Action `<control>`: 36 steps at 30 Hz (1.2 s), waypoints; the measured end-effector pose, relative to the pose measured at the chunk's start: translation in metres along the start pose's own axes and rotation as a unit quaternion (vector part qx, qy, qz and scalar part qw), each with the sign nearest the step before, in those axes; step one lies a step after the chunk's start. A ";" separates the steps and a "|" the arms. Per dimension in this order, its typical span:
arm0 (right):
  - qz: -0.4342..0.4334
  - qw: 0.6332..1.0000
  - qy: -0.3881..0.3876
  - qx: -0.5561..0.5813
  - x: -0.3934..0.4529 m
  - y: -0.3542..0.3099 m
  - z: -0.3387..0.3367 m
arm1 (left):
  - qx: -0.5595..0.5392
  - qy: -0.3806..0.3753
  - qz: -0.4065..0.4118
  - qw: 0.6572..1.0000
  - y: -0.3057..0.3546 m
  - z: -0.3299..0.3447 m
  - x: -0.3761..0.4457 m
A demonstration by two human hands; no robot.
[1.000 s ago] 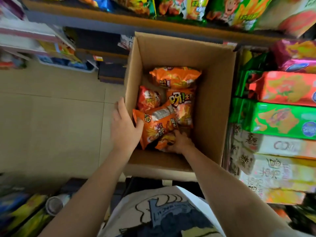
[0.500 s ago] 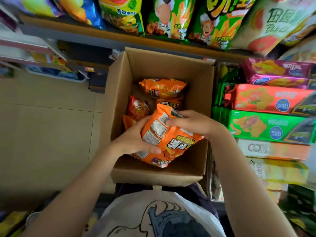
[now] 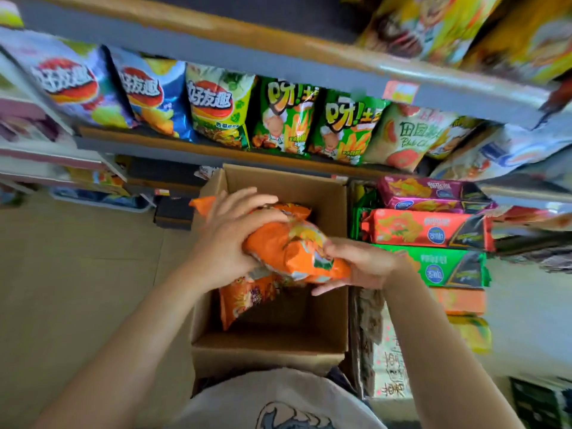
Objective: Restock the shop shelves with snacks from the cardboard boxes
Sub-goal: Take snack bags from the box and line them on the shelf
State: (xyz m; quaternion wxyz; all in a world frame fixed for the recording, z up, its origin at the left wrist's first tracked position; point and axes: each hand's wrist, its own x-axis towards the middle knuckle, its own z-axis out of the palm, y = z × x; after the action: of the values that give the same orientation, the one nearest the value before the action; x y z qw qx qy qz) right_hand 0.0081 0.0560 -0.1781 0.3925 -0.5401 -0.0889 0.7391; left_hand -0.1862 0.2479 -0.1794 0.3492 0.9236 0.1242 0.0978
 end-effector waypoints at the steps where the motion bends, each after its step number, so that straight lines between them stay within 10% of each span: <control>1: -0.014 1.000 -0.005 0.001 -0.006 -0.006 0.000 | 0.018 0.008 0.030 0.999 0.009 -0.007 0.007; 9: -0.121 0.981 0.130 0.083 -0.022 -0.056 0.030 | 0.022 0.083 0.069 0.994 0.037 -0.044 0.035; 15: -0.315 0.936 0.153 0.023 -0.049 -0.105 0.029 | -0.464 0.071 -0.164 0.868 0.029 -0.082 0.050; 26: -0.496 0.741 0.382 -0.243 -0.027 -0.262 0.047 | -0.234 0.258 -0.038 0.937 0.047 -0.157 0.190; 36: -0.428 0.742 0.436 -0.276 0.019 -0.329 0.025 | -0.234 0.184 -0.113 0.948 0.028 -0.180 0.263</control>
State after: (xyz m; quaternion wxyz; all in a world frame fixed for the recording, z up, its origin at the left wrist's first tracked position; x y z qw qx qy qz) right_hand 0.1435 0.2984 0.0013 0.4975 -0.7932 -0.3299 0.1202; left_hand 0.0205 0.4177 -0.0026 0.5357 0.7616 0.2635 0.2521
